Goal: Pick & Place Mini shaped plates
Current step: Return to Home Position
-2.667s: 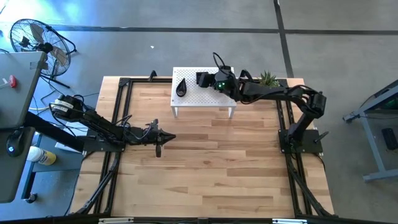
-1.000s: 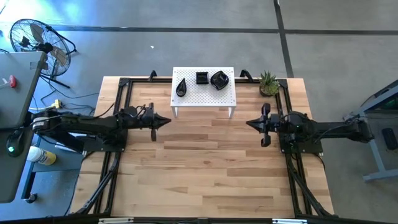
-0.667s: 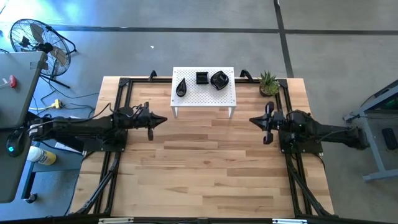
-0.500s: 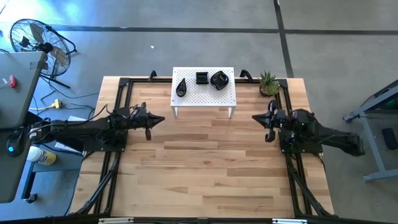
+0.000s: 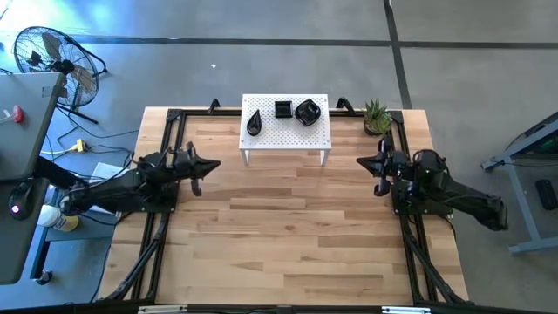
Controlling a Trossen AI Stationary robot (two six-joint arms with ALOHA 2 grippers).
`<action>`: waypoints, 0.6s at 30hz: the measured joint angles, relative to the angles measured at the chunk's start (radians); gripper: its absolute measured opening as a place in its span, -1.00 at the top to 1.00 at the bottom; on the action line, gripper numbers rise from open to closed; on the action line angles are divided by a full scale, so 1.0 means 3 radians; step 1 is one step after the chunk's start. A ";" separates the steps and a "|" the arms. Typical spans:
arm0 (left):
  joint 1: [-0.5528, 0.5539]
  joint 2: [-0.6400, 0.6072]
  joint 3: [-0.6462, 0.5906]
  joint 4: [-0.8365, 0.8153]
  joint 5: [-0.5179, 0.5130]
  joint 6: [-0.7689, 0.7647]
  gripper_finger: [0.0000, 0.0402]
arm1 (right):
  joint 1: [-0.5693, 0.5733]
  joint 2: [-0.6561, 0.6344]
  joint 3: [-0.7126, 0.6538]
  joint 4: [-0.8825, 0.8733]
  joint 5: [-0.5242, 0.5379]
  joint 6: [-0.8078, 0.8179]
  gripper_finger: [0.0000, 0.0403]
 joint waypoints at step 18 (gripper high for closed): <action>0.0000 -0.0016 -0.0005 -0.0020 -0.0387 0.0089 1.00 | -0.0218 0.0014 -0.0240 0.0266 0.0246 0.0081 1.00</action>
